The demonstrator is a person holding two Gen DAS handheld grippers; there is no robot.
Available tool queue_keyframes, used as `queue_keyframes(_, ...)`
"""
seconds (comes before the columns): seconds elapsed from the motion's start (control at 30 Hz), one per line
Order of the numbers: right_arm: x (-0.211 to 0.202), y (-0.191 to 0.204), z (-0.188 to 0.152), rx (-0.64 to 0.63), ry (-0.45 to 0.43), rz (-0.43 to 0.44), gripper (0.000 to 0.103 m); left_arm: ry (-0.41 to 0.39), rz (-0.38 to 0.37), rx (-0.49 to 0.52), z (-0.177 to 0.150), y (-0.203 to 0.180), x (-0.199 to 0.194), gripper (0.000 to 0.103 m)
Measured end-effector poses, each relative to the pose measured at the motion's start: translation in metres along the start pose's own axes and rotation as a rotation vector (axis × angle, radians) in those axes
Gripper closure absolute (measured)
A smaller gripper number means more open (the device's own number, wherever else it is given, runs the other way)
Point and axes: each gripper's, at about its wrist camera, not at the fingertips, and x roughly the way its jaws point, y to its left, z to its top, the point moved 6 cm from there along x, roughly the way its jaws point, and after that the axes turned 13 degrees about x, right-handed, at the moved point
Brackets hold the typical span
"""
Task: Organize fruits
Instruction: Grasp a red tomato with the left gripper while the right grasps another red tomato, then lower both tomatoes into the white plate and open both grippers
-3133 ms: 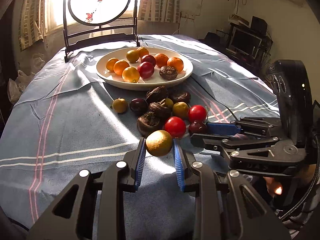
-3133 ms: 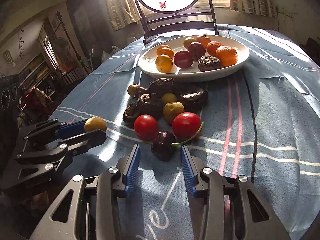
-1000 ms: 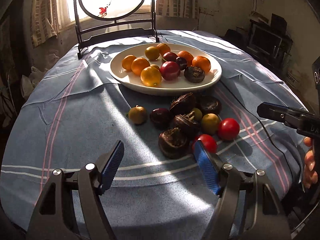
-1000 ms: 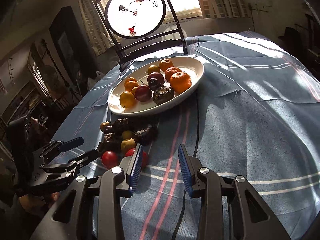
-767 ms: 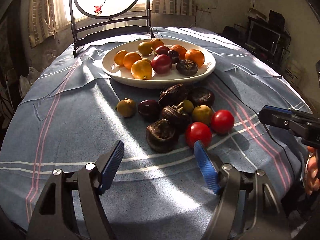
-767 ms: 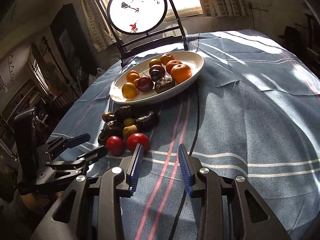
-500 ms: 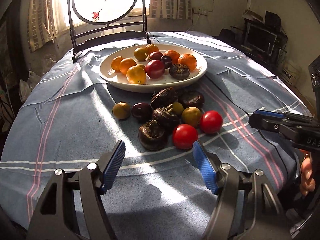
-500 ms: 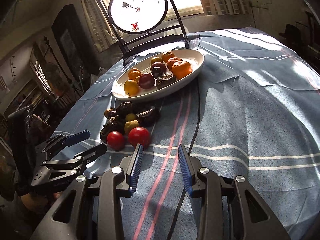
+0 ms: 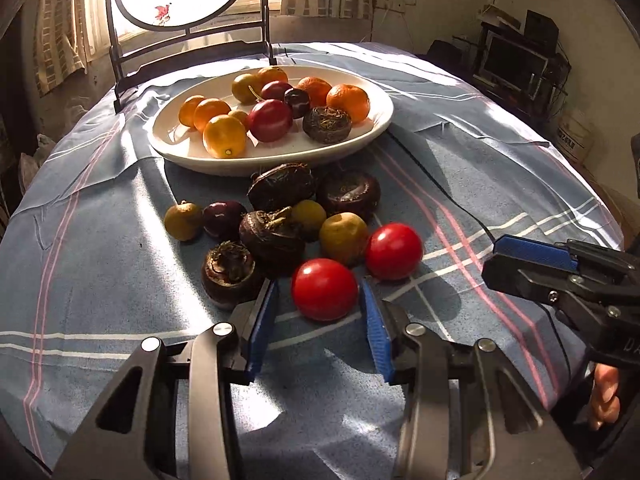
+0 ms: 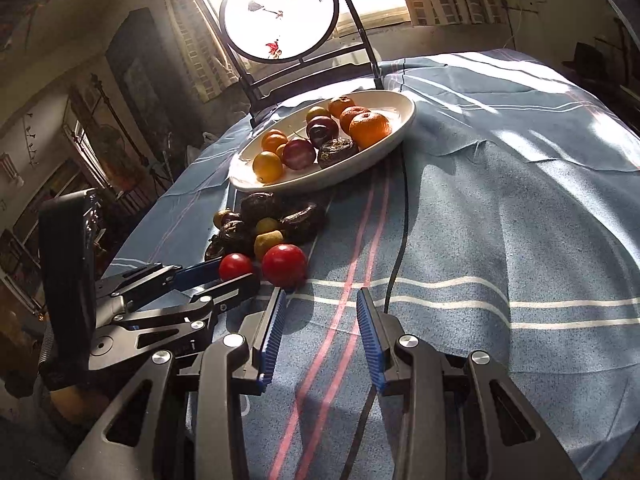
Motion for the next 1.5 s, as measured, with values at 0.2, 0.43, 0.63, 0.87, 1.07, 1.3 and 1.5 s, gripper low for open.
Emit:
queue_keyframes(0.2,0.009,0.012,0.0,-0.046,0.024,-0.019,0.066,-0.03,-0.007,0.018,-0.006,-0.002,-0.014,0.073)
queue_keyframes(0.43,0.039,0.039,0.003,-0.17,0.06,-0.13,0.066,-0.067,0.006,-0.046,-0.019,0.024,-0.044,0.073)
queue_keyframes(0.63,0.059,0.043,0.007,-0.177,0.082,-0.164,0.071,-0.062,-0.009,-0.073,-0.026,0.033,-0.045,0.073)
queue_keyframes(0.87,0.01,0.034,0.026,-0.103,-0.032,-0.038,0.072,-0.103,-0.049,-0.085,-0.019,0.04,-0.05,0.073)
queue_keyframes(1.07,0.014,0.035,0.086,-0.091,-0.057,-0.034,0.071,-0.143,-0.035,-0.065,0.037,0.065,-0.041,0.073)
queue_keyframes(1.3,0.071,0.054,0.112,-0.093,0.05,-0.025,0.071,-0.075,0.015,-0.054,0.083,0.093,0.009,0.073)
queue_keyframes(1.5,0.072,0.063,0.11,-0.12,0.004,-0.043,0.066,-0.1,0.048,-0.131,0.09,0.121,0.016,0.042)
